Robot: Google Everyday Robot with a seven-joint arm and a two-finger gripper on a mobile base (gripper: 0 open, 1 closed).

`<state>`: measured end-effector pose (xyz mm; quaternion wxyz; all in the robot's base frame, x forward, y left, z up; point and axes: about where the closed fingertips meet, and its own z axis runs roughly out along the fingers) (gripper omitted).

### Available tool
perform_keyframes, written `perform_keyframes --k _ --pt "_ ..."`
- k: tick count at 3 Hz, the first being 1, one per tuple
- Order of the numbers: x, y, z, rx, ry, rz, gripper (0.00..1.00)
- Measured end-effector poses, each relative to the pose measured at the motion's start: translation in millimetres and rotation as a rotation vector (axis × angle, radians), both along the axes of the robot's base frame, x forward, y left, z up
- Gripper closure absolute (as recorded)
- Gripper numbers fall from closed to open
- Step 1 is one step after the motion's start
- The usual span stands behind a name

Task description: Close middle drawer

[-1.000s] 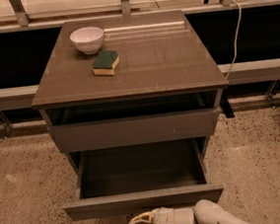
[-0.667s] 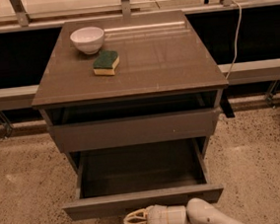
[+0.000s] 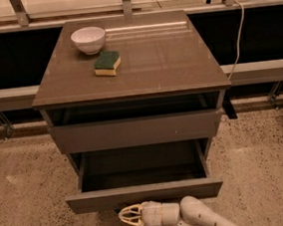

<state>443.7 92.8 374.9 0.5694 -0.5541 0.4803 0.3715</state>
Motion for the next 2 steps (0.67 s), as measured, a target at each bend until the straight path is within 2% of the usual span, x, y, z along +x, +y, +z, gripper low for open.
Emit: perform_keyframes --k 1,2 --pt "43.4 12.8 11.6 0.047 -0.024 -0.014 1.00" --pt "43.5 13.6 12.7 0.049 -0.026 -0.015 1.00"
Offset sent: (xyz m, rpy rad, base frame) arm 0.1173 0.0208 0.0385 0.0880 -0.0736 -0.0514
